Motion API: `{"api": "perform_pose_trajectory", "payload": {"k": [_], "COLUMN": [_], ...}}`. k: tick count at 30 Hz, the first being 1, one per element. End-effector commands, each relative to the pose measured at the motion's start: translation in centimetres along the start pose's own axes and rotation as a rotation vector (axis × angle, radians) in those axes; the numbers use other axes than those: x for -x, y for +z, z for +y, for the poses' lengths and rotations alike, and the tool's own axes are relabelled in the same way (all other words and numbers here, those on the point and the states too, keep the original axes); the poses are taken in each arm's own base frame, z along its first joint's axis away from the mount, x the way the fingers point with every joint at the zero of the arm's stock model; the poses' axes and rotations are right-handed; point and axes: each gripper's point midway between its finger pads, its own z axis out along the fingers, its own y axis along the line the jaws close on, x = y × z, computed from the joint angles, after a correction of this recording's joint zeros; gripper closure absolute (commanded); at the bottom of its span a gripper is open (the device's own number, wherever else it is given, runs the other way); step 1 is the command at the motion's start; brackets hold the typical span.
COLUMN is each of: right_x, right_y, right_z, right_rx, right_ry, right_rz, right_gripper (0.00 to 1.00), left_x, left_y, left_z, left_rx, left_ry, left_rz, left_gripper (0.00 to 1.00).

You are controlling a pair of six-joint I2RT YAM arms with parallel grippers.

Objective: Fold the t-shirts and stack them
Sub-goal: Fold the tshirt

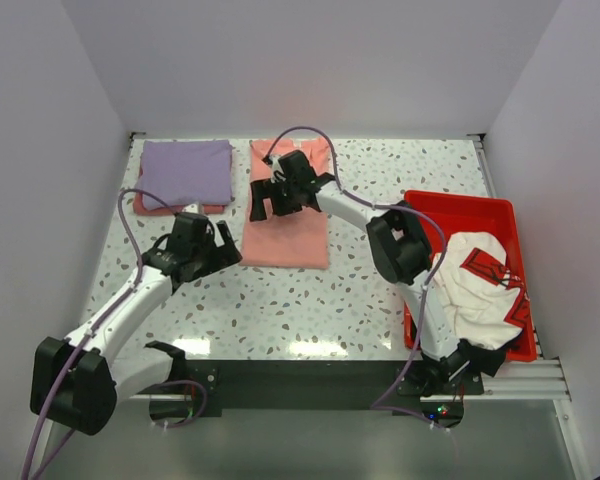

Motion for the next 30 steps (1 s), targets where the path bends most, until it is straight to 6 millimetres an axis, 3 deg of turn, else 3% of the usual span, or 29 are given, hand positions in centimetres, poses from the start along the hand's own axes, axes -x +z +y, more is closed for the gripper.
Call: {"api": "perform_pose_trajectory", "payload": {"k": [1, 2, 3, 4, 5, 6, 8, 9, 10, 11, 12, 13, 16, 17, 18, 20, 21, 26, 30], "right_x": [5.1, 5.2, 3.7, 5.1, 4.8, 3.1, 3.1, 0.5, -0.2, 0.1, -2.4, -2.3, -5.8, -5.9, -7.6, -8.4, -9.8, -12.2, -13.5], "right_y": [-5.9, -6.7, -6.8, -8.9, -9.4, -9.7, -12.2, -12.2, -12.7, -14.5, -14.5, -16.2, -17.6, -18.5, -18.6, -19.4, -19.5, -19.4, -19.0], "right_z": [2.3, 2.5, 1.7, 2.8, 2.9, 2.2, 2.5, 1.5, 1.2, 1.4, -0.1, 0.2, -1.9, -1.8, -2.6, -2.5, -3.3, -4.0, -4.4], "right_rx": [-0.006, -0.015, -0.034, -0.024, -0.029, -0.047, -0.072, -0.101, -0.113, -0.13, -0.172, -0.181, -0.272, -0.279, -0.305, -0.301, -0.327, -0.346, -0.348], "right_ry": [-0.062, -0.063, -0.048, -0.055, -0.036, -0.016, -0.003, 0.02, 0.023, 0.03, 0.056, 0.062, 0.1, 0.111, 0.125, 0.153, 0.162, 0.2, 0.197], "right_rz": [-0.147, -0.155, -0.13, -0.193, -0.204, -0.182, -0.22, -0.173, -0.179, -0.221, -0.186, -0.216, -0.174, -0.191, -0.165, -0.172, -0.155, -0.121, -0.08], "right_gripper": [0.01, 0.01, 0.01, 0.01, 0.01, 0.01, 0.01, 0.01, 0.01, 0.01, 0.01, 0.01, 0.01, 0.01, 0.01, 0.01, 0.01, 0.01, 0.01], "left_x": [0.6, 0.8, 0.6, 0.5, 0.8, 0.4, 0.4, 0.5, 0.5, 0.2, 0.1, 0.3, -0.1, -0.4, -0.5, -0.9, -1.1, -2.4, -2.4], "left_y": [1.2, 1.5, 2.1, 2.4, 2.7, 3.4, 4.4, 4.8, 5.1, 5.8, 6.1, 6.3, 7.4, 7.8, 8.0, 8.4, 8.6, 9.6, 10.2], "left_z": [-0.7, -1.0, -1.1, -1.5, -1.7, -1.6, -1.6, -1.6, -2.2, -2.2, -2.4, -2.6, -2.4, -2.2, -2.1, -2.1, -2.1, -1.7, -1.8], "left_rx": [-0.028, -0.039, -0.037, -0.055, -0.064, -0.055, -0.051, -0.052, -0.079, -0.074, -0.08, -0.086, -0.073, -0.065, -0.064, -0.07, -0.073, -0.067, -0.068], "left_ry": [-0.004, -0.005, -0.002, 0.001, 0.003, 0.007, 0.009, 0.009, 0.007, 0.004, 0.006, 0.001, 0.005, 0.006, 0.006, 0.011, 0.009, 0.013, 0.016], "left_rz": [-0.01, -0.017, 0.001, 0.007, -0.001, 0.017, 0.02, 0.019, 0.022, 0.041, 0.046, 0.043, 0.062, 0.071, 0.076, 0.088, 0.095, 0.136, 0.137], "left_gripper": [0.0, 0.0, 0.0, 0.0, 0.0, 0.0, 0.0, 0.0, 0.01, 0.04, 0.09, 0.13, 0.25, 0.28, 0.34, 0.44, 0.47, 0.58, 0.83]}}
